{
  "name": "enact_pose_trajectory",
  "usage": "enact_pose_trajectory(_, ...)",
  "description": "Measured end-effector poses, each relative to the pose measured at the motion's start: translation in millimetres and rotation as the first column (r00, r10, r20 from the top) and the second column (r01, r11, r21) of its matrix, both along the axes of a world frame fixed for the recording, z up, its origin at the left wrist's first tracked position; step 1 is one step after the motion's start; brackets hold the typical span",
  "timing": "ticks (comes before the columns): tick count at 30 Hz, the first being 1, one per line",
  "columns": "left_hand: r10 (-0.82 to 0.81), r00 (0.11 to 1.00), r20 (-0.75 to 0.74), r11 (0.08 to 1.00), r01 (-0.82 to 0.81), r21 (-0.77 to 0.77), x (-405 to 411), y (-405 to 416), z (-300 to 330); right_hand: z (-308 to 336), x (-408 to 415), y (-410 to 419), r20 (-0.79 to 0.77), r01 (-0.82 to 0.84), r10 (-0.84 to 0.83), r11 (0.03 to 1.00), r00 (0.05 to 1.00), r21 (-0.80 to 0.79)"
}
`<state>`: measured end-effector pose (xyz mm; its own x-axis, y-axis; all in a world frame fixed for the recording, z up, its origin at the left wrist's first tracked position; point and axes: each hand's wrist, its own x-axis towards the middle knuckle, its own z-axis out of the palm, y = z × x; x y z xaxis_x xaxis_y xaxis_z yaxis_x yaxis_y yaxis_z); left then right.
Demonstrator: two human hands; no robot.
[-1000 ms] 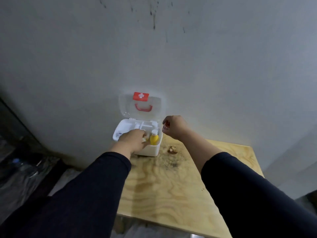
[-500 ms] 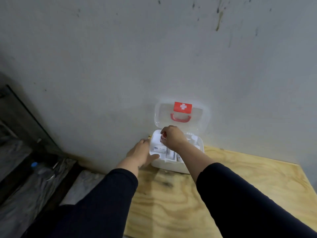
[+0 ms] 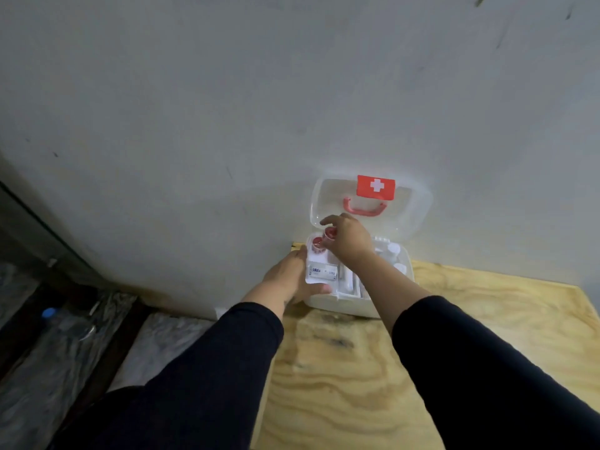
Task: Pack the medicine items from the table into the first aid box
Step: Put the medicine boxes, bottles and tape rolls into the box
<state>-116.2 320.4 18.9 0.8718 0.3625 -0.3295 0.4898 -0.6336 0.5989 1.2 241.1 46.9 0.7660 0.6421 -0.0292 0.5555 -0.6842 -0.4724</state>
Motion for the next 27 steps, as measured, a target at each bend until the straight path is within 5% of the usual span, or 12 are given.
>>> enact_pose_trajectory(6,-0.018,1.000,0.025,0.999,0.019,-0.027,0.3,-1.6,-5.9,-0.8,-4.3,-16.0,-0.034,-0.001,-0.005,0.986,0.999,-0.165)
enact_pose_trajectory(27,-0.037,0.999,0.023,0.999,0.037,0.014,2.2,-0.8,-12.7,-9.1,-12.8,-16.3,-0.054,0.013,-0.018,0.997,0.998,-0.081)
